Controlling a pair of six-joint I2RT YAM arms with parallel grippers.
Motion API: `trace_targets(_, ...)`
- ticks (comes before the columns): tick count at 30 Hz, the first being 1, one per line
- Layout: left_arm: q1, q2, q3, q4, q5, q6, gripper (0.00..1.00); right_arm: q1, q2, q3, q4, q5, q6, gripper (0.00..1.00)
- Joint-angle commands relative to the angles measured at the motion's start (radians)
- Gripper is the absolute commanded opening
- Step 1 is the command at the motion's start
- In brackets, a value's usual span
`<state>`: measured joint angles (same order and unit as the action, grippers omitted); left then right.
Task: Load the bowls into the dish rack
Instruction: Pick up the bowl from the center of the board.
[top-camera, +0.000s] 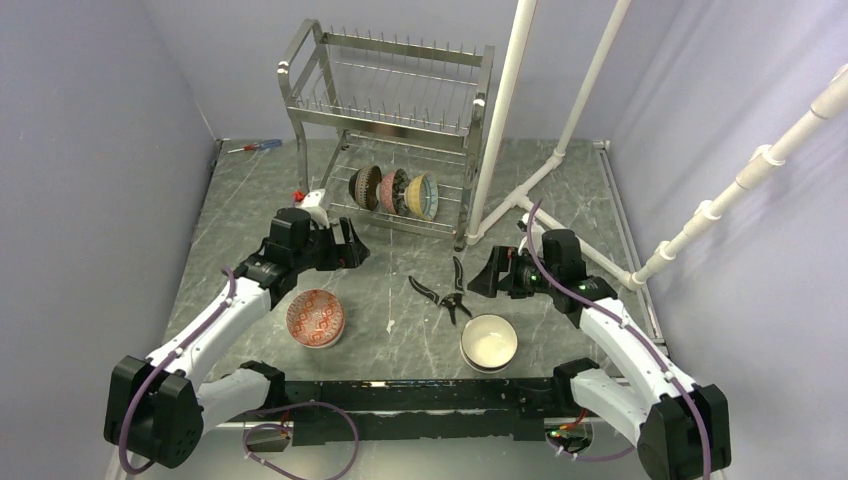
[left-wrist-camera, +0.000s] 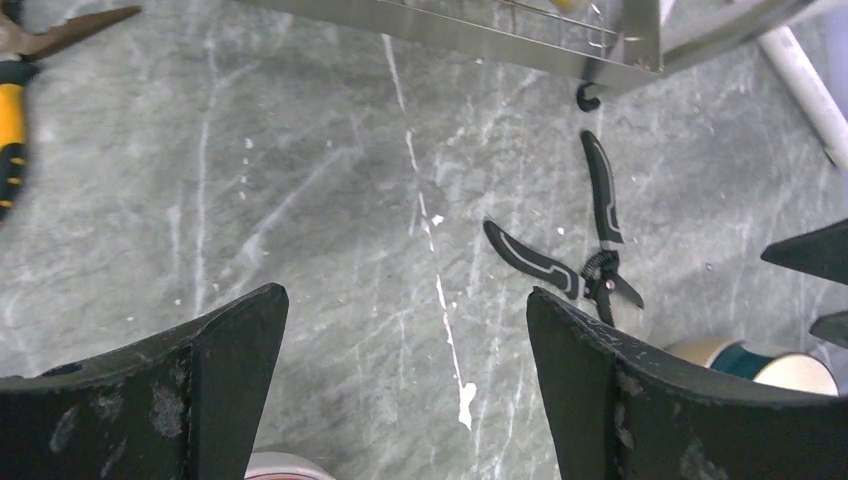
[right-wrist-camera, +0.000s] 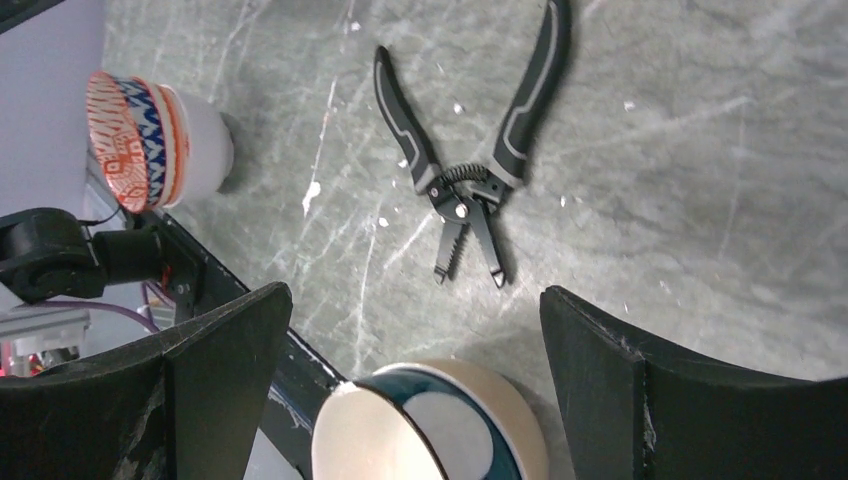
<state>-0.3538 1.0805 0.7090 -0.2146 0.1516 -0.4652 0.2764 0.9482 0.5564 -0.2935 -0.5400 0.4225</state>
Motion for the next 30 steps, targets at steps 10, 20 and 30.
trace_targets(10, 0.001, 0.076, 0.014, 0.133, 0.283, -0.044, 0.94, 0.059, -0.196, 0.071, -0.389, 0.247, 0.164, 0.95)
trace_targets(20, 0.001, 0.070, 0.019, 0.115, 0.245, -0.028, 0.94, 0.187, -0.215, 0.089, -0.611, 0.366, 0.269, 0.87)
trace_targets(30, 0.002, 0.081, 0.022, 0.106, 0.232, -0.011, 0.94, 0.229, -0.211, 0.058, -0.631, 0.371, 0.276, 0.55)
